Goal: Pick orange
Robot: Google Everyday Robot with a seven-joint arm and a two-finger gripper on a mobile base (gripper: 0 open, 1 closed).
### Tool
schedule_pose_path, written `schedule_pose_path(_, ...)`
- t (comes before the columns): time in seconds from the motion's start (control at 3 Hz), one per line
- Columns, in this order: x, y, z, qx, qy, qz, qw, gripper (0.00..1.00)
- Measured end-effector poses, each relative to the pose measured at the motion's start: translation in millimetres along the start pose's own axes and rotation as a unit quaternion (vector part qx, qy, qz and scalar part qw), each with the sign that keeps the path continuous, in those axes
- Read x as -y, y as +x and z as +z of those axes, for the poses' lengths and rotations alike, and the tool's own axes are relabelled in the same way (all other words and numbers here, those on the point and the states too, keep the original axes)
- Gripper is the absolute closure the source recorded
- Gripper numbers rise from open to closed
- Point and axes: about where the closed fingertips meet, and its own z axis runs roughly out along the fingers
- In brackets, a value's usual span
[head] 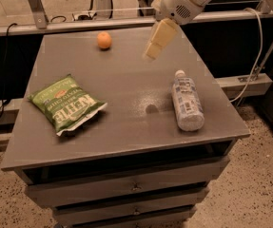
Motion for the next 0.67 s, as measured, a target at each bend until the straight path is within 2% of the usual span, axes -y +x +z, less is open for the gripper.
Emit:
schedule_pose_path(0.33,16,-9,21,0.058,0.007,0.046,0.9973,0.0)
schedule_pose_path(0.67,49,-18,59,0.114,0.019,0.101,0.9881,0.0)
